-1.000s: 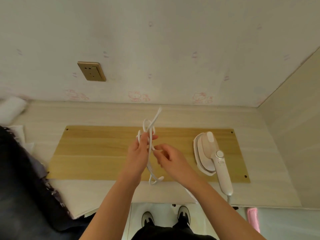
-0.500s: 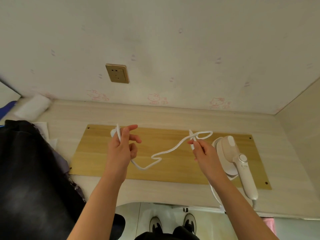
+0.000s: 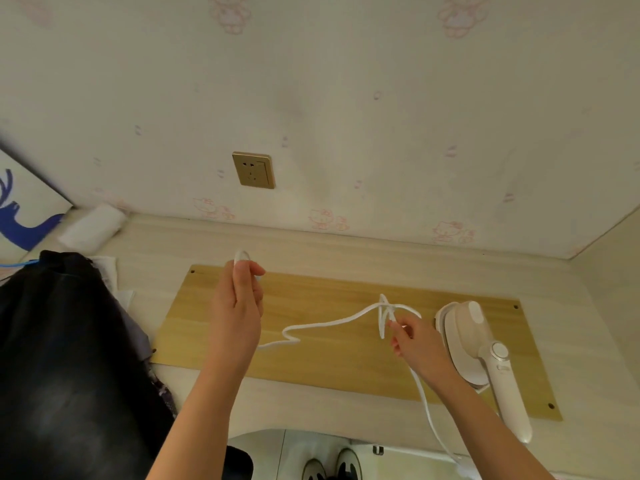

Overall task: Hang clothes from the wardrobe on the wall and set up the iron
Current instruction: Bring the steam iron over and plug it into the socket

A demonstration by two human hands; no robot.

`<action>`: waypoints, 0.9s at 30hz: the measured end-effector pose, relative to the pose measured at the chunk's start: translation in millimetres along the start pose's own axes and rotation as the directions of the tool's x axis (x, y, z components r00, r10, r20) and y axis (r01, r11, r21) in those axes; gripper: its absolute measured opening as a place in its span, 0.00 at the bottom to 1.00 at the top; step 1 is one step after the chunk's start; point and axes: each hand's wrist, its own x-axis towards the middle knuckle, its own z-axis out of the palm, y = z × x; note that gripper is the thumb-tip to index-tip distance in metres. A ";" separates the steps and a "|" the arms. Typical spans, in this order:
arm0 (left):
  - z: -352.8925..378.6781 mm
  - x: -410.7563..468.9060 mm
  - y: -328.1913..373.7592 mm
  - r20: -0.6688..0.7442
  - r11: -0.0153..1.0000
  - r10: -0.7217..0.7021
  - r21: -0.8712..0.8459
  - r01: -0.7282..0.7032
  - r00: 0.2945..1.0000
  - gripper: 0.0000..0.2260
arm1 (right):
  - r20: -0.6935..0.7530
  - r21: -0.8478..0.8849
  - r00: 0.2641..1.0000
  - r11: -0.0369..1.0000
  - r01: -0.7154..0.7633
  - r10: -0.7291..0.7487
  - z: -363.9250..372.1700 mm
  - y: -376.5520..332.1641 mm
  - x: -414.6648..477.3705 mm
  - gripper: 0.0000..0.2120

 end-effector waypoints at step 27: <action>-58.0 50.2 -12.0 0.231 0.967 0.083 0.217 -0.135 0.969 0.11 | 0.511 0.653 0.859 0.667 -0.359 -0.038 80.7 -194.7 40.9 0.14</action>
